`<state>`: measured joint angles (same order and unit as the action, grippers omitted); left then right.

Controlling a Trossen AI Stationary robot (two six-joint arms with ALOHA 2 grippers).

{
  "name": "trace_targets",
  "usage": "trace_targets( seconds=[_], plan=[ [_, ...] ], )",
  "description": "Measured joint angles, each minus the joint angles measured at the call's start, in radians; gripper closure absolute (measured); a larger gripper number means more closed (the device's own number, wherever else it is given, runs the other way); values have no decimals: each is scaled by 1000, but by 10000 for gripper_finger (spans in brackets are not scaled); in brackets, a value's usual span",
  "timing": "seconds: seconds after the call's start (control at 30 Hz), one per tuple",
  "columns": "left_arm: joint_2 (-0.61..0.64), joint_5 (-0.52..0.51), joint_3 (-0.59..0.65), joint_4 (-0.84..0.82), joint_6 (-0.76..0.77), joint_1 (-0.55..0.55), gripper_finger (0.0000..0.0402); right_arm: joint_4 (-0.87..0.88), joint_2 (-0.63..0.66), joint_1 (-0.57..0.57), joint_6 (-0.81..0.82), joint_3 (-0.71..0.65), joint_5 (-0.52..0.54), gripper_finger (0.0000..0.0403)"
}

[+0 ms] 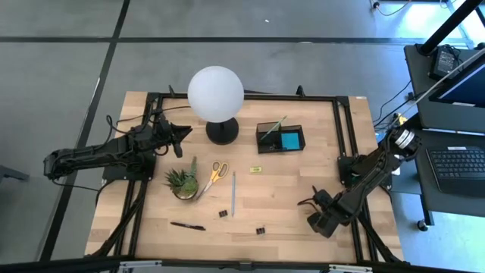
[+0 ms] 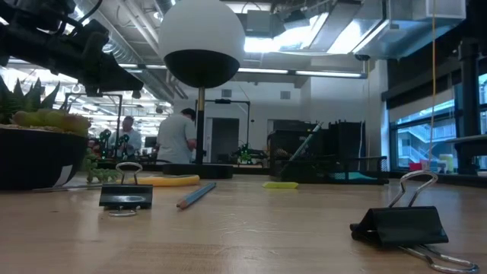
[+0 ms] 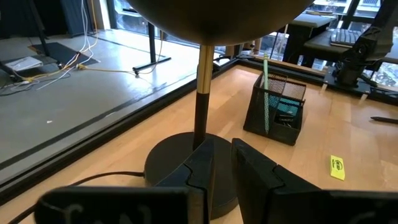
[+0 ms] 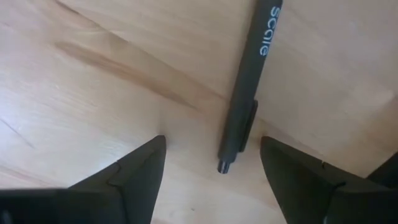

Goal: Pick and place office supplies into organizer
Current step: Put the right black pen into the desk organizer

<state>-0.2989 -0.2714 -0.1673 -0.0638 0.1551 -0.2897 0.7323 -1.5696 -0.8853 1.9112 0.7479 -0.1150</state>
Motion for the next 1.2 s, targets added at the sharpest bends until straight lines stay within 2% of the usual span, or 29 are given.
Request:
trace_targets(
  seconds=[0.2,0.73,1.2],
  plan=[
    [0,0,0,0,0,0,355,-45,2,0,22,-23,-7,149],
    [0,0,0,0,0,0,355,-46,-3,0,18,-24,-19,252],
    [0,0,0,0,0,0,355,-22,-4,-3,72,-24,1,272]
  ],
)
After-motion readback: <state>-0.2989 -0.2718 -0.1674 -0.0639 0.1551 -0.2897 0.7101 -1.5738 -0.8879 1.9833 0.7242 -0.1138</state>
